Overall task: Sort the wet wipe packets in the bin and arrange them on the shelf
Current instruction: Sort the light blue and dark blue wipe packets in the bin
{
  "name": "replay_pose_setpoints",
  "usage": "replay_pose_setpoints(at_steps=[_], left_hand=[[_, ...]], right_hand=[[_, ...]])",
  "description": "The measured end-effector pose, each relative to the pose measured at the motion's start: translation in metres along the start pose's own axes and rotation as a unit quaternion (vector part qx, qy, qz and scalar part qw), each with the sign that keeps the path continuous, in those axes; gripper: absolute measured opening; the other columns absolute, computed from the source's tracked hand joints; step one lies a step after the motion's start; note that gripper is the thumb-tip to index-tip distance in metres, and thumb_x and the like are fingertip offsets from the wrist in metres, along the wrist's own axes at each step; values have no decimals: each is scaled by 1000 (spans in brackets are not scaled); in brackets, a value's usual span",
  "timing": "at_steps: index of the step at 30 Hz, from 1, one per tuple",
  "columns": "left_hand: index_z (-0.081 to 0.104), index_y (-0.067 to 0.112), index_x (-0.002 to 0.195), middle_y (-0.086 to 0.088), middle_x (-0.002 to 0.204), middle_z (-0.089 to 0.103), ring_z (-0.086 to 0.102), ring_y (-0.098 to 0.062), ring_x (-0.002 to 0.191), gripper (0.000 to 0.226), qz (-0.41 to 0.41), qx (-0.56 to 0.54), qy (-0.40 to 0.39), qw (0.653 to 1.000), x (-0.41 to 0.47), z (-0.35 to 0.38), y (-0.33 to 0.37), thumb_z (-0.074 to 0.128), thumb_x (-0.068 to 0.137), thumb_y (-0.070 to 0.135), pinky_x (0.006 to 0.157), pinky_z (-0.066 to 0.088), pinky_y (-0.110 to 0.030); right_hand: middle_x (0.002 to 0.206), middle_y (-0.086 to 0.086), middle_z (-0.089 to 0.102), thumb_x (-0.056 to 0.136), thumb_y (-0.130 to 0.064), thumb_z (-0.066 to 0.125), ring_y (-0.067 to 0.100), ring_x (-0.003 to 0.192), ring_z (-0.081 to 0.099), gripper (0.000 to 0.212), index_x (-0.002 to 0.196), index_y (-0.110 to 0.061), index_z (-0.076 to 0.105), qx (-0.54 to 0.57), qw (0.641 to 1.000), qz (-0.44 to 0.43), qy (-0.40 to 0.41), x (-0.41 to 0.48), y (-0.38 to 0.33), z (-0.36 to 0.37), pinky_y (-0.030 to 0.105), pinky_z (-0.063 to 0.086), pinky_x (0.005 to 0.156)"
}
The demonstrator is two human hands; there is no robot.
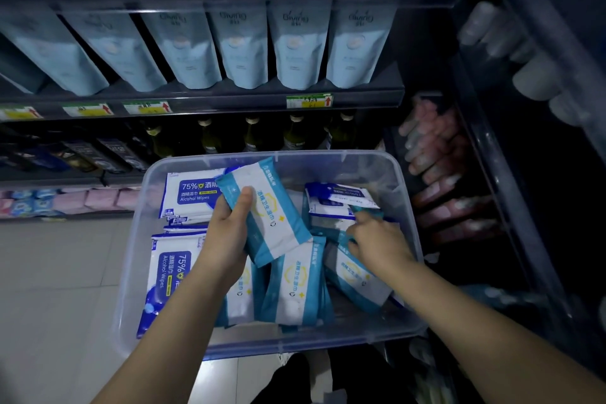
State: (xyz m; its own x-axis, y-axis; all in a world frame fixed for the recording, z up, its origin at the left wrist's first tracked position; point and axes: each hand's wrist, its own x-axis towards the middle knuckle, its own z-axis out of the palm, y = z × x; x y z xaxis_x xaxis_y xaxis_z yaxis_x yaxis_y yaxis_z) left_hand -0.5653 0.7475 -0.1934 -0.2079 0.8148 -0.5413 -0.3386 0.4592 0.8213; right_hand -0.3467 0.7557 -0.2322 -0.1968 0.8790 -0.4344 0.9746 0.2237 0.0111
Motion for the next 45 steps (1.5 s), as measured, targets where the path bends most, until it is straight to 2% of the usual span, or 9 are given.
replay_pose_setpoints(at_steps=[3, 5, 9, 15, 19, 27, 32, 38, 45], left_hand=[[50, 14, 123, -4, 108, 68, 68, -17, 93, 33, -10, -8, 4, 1000, -2, -1, 0, 51, 96, 33, 72, 54, -33], [51, 14, 123, -4, 109, 68, 68, -18, 95, 33, -15, -16, 3, 1000, -3, -1, 0, 52, 96, 32, 70, 54, -32], [51, 12, 124, -7, 114, 68, 68, -20, 99, 34, -27, -38, -10, 999, -7, 1, 4, 52, 96, 30, 72, 55, -33], [49, 10, 126, -8, 115, 68, 68, -22, 101, 35, -55, -79, -26, 995, -13, 7, 9, 48, 98, 31, 76, 55, -37], [49, 11, 127, -8, 115, 68, 67, -23, 102, 37, -68, -92, -34, 993, -14, 10, 9, 46, 98, 34, 86, 54, -42], [49, 10, 130, -12, 115, 68, 67, -25, 102, 60, -52, -144, -97, 983, -12, 14, 17, 52, 85, 49, 72, 57, -32], [47, 15, 127, -5, 111, 69, 70, -19, 94, 36, -6, -97, -50, 994, 0, 7, 19, 56, 93, 24, 65, 58, -31], [44, 19, 128, -3, 115, 68, 69, -17, 96, 36, 7, -64, -38, 997, 5, -6, 14, 54, 94, 26, 71, 57, -34], [45, 21, 128, -2, 114, 67, 68, -18, 99, 37, -11, -51, -49, 997, 2, -4, 8, 55, 93, 25, 75, 55, -35]], right_hand=[[90, 3, 63, 74, -17, 71, 23, 66, 64, 4, 76, -14, 71, -30, 999, -13, 38, -3, -3, -4, 24, 39, 48], [62, 1, 58, 48, -12, 85, 21, 46, 57, 22, 49, -14, 63, -4, 994, -24, 104, -5, -1, -8, 19, 32, 39], [82, 5, 58, 82, -9, 58, 24, 76, 57, 11, 71, -8, 58, 161, 969, -1, 190, -13, 0, -37, 30, 40, 60], [66, 2, 55, 90, -14, 49, 26, 64, 54, 15, 76, -13, 45, 332, 892, 83, 296, -23, 0, -99, 34, 36, 57], [75, -2, 63, 91, -18, 47, 11, 55, 53, 14, 78, -18, 43, 383, 851, 0, 360, -44, -31, -126, 18, 37, 47], [126, 2, 61, 91, -25, 46, 15, 123, 51, 21, 89, -12, 63, 223, 920, -253, 198, -40, -77, -75, 30, 39, 103], [107, 1, 68, 89, -13, 60, 5, 95, 57, 14, 98, -9, 70, 378, 896, -92, 213, -24, -28, -79, 9, 40, 86], [116, 6, 64, 88, -22, 64, 22, 104, 60, 29, 115, -13, 62, 260, 963, 69, -21, -8, 1, -20, 31, 48, 90], [119, 5, 57, 84, -38, 64, 25, 112, 50, 32, 109, -19, 57, 105, 987, 90, -78, -11, -5, 10, 29, 39, 83]])
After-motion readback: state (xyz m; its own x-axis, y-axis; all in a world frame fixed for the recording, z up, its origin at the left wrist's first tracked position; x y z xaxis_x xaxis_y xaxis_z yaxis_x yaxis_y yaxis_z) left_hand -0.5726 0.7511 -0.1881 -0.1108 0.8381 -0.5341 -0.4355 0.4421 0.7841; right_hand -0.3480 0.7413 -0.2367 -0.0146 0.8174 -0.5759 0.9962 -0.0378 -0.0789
